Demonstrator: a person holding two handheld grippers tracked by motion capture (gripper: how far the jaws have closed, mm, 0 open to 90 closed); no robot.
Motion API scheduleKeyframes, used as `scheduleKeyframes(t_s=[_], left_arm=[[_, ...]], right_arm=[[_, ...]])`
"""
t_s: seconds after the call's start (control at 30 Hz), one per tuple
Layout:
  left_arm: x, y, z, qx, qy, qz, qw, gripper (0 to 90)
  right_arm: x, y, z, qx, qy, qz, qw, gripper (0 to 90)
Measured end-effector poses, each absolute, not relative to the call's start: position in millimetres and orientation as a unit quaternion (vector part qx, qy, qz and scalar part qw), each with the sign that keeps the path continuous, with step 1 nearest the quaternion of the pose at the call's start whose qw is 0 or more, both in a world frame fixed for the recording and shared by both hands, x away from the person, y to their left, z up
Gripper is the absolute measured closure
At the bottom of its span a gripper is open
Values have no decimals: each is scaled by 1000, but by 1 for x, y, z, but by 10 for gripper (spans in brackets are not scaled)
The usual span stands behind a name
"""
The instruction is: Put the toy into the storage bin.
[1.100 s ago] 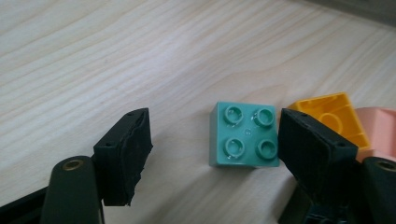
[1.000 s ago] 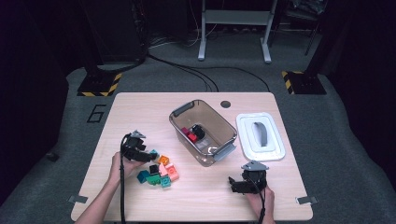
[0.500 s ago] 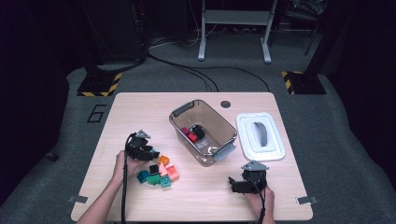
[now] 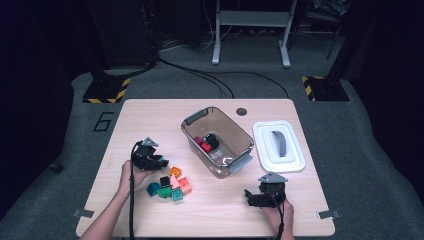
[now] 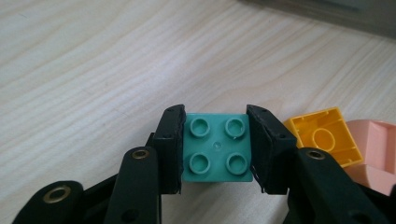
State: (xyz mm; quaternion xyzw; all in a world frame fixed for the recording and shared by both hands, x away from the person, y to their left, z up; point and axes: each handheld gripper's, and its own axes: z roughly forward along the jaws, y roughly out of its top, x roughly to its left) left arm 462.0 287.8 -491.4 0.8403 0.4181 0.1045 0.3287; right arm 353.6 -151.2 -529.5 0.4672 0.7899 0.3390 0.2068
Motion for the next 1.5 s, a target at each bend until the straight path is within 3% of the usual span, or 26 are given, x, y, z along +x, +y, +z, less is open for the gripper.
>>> scheduleKeyframes(t_s=[0.6,1.5], left_arm=[[463,295,-447,834,410,127,348,592],[475,272,-382,837,379,165,359,592]], right_arm=[[354,-151,-529,467,790,339,207,62],[354,-151,-529,467,790,339,206,62]])
